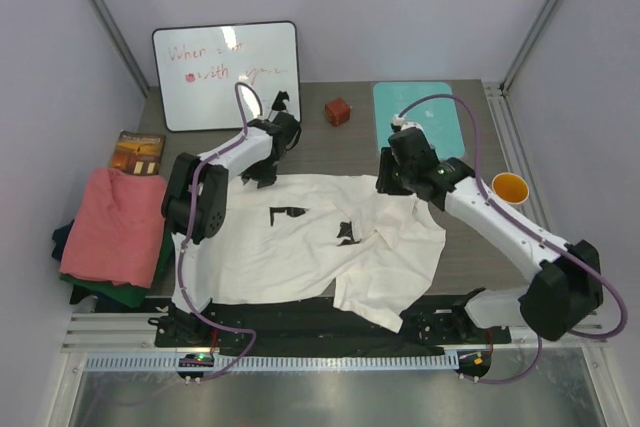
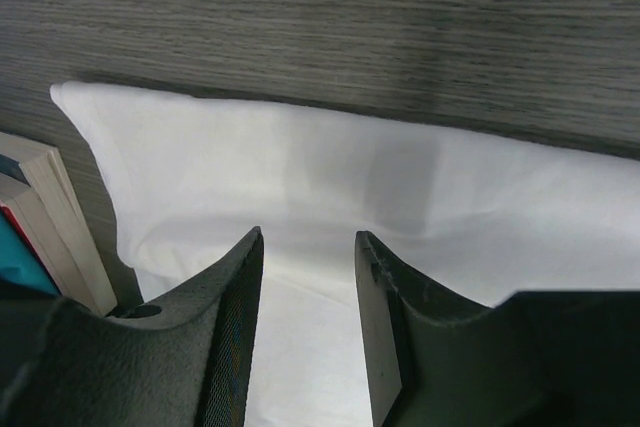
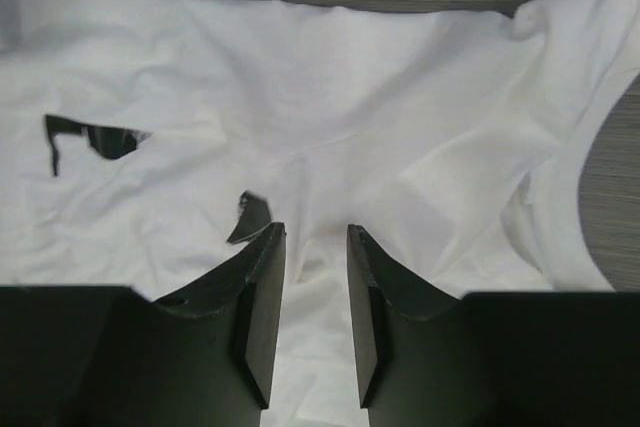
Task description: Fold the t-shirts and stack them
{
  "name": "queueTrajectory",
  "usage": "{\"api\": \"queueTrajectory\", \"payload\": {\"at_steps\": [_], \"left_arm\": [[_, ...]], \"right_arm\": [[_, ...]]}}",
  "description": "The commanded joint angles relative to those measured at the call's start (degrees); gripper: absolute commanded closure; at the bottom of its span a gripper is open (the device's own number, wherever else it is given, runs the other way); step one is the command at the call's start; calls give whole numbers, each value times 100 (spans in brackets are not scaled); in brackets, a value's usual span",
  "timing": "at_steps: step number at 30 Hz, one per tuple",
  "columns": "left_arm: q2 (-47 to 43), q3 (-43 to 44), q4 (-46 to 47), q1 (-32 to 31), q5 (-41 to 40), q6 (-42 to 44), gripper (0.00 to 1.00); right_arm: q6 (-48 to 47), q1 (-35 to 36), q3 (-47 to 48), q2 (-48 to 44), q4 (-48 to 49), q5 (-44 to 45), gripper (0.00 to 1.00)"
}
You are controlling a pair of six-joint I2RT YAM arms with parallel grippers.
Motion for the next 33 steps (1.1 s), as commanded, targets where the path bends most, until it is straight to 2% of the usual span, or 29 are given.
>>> {"api": "queueTrajectory", "payload": {"at_steps": [1,4,5,8,9,10,12,14,20,25,33], "left_arm": [[-245,-299,420,87,-208,-131,59],[-298,-431,447,95,-277,-192,59],[-298,-466,430,95,-295,-219,60],[-386,-791,622,122,-156,-553,66],[-421,-887,771,122,-77,-623,71],[-482,-1106,859,130,20,-719,83],[-553,-1353,1079,122,3,-764,94],[-571,-1407,1133,122,-6,-782,100],[-308,-1389,1150,122,-5,-852,100],[-166,-1354,1150,131,-181,-922,100],[62,-1073,1098,289,-243,-896,100]], "right_arm": [[-498,-475,7,1187,467,1023,67],[-429,-853,96,1801,845,1120,76],[-367,-932,165,1935,976,1199,86],[-375,-1275,236,2401,1388,1253,88],[-393,-1441,271,2498,1469,1157,89],[-410,-1513,324,2708,1531,1121,89],[-507,-1636,490,2850,1523,1016,91],[-603,-1654,509,2894,1575,945,93],[-534,-1838,500,3297,1505,989,99],[-384,-2093,561,3641,1145,813,99],[-235,-2445,280,3580,969,682,99]]}}
